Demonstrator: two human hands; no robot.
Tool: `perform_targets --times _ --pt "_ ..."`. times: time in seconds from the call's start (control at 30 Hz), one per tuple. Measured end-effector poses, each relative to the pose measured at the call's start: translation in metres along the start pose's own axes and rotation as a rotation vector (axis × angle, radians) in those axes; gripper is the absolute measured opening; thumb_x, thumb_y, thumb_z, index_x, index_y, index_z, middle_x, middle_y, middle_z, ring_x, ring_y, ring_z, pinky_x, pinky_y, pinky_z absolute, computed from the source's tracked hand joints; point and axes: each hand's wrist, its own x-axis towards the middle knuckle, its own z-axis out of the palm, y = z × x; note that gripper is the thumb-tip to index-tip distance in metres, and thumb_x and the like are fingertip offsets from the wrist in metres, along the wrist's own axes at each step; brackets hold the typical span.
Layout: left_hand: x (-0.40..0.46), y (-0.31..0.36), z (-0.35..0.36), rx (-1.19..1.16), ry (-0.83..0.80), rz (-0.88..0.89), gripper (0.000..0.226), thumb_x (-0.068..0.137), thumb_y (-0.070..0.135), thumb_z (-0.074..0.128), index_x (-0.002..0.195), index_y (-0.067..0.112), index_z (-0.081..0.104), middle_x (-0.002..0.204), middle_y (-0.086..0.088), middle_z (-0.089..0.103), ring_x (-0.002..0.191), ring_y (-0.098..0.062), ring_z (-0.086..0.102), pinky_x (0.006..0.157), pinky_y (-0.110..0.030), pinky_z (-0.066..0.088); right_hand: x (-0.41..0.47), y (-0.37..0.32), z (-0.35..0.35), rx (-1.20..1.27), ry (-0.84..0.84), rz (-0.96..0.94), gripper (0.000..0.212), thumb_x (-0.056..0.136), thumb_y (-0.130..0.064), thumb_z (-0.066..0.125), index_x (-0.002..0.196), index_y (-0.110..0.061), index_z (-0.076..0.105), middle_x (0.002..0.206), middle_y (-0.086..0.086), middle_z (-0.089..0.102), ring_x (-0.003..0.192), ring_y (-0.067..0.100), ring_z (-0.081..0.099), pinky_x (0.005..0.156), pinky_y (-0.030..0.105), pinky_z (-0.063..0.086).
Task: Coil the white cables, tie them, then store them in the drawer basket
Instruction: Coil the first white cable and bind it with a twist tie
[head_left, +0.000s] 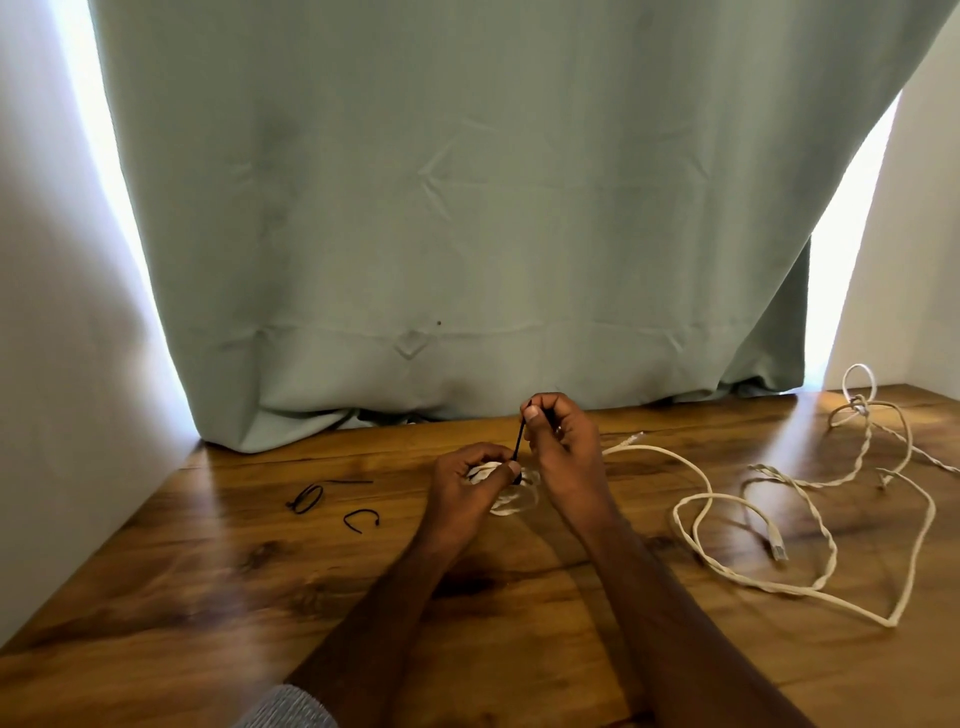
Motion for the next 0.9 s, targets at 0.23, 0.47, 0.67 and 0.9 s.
perform_targets --times 0.23,0.47,0.67,0.9 --pt "-0.004 -0.009 -0.002 0.132 -0.049 -0.02 0.008 0.074 0.012 0.076 0.082 0.012 0.078 0.081 0.001 0.077 0.08 -0.014 0.072 0.077 -0.037 0.059 -0.003 0.011 -0.001 -0.073 -0.153 0.033 0.017 0.096 -0.011 0.064 0.09 -0.026 0.071 0.086 -0.007 0.072 0.083 0.009 0.067 0.07 0.032 0.055" --pt "-0.001 -0.011 -0.005 0.119 0.038 -0.058 0.007 0.079 0.006 0.077 0.084 0.01 0.08 0.079 0.002 0.077 0.076 -0.012 0.071 0.069 -0.026 0.054 -0.004 0.018 -0.021 0.028 -0.405 0.131 0.02 0.087 -0.011 0.073 0.107 -0.014 0.077 0.103 0.004 0.076 0.102 0.021 0.071 0.086 0.029 0.058" --pt "0.002 -0.014 -0.007 0.117 0.087 -0.054 0.01 0.076 -0.001 0.077 0.08 0.008 0.079 0.079 0.001 0.077 0.075 -0.011 0.072 0.07 -0.032 0.057 -0.003 0.032 -0.023 -0.121 -0.439 0.142 0.023 0.081 -0.007 0.081 0.101 -0.019 0.079 0.096 -0.007 0.077 0.092 0.006 0.071 0.077 0.018 0.052" --pt "0.0 -0.018 -0.007 0.298 -0.029 0.047 0.012 0.079 0.012 0.077 0.086 0.022 0.081 0.087 0.012 0.077 0.084 -0.002 0.07 0.078 -0.028 0.056 0.0 0.04 -0.024 -0.258 -0.341 0.017 0.004 0.086 -0.014 0.077 0.087 -0.014 0.081 0.081 -0.003 0.075 0.079 0.013 0.071 0.074 0.034 0.057"
